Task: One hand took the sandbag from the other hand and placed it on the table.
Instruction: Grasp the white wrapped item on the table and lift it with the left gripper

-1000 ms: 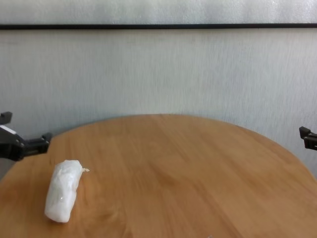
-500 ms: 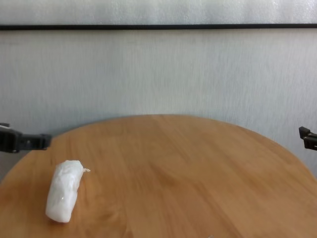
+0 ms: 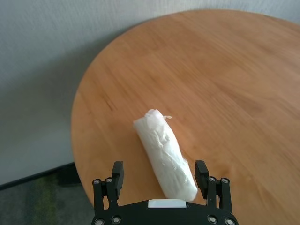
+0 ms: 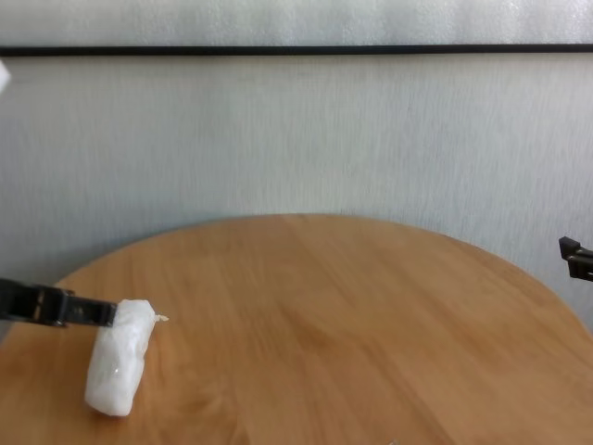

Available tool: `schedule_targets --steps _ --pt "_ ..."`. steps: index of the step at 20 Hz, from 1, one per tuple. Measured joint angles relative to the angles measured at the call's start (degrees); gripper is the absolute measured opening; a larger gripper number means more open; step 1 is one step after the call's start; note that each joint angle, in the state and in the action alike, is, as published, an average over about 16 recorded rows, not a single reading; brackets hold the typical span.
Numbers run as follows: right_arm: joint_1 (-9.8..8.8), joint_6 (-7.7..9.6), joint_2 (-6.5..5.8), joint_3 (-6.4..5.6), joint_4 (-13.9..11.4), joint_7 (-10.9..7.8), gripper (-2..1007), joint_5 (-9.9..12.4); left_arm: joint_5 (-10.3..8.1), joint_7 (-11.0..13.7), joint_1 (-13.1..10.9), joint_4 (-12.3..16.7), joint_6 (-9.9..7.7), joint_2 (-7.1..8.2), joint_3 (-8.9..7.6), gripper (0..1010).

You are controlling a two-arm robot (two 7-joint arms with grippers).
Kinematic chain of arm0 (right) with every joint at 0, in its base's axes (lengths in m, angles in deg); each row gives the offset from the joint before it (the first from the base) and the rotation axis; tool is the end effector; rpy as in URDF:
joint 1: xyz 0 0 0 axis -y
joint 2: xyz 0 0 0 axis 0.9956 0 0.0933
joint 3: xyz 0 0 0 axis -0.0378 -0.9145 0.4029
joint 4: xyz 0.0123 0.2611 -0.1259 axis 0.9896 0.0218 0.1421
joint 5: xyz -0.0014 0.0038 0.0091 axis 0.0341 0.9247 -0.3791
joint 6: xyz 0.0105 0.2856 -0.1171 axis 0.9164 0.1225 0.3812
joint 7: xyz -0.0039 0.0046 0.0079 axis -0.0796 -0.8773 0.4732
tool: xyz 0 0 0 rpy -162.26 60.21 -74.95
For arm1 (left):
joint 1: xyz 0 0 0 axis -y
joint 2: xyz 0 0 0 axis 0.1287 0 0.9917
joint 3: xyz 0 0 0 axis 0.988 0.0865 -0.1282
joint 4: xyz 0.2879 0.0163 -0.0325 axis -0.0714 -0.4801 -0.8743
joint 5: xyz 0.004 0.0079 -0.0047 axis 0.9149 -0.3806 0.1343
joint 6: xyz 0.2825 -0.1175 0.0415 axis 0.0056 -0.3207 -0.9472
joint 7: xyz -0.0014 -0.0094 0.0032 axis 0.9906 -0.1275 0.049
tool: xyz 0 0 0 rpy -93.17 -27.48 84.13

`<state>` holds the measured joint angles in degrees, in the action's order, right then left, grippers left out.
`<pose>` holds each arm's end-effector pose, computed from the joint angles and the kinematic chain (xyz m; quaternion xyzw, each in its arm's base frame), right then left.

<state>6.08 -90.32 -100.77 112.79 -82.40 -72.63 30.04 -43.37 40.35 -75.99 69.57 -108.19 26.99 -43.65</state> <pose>0.3582 -0.0826 -0.3022 -0.1415 -0.1325 -0.5799 0.7913 0.3362 0.0440 -0.2233 0.2023 0.1280 0.5776 0.7805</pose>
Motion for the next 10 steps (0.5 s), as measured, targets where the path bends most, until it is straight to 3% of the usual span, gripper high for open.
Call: schedule_targets --steps 5,10 --pt "0.00 0.00 0.00 0.00 0.0 0.00 1001 0.0 0.87 -1.4 0.7 0.1 -3.97 -1.90 1.25 1000" --pt "0.00 0.00 0.00 0.00 0.0 0.00 1001 0.0 1.12 -1.9 1.2 -0.6 -6.44 -3.82 1.68 1000"
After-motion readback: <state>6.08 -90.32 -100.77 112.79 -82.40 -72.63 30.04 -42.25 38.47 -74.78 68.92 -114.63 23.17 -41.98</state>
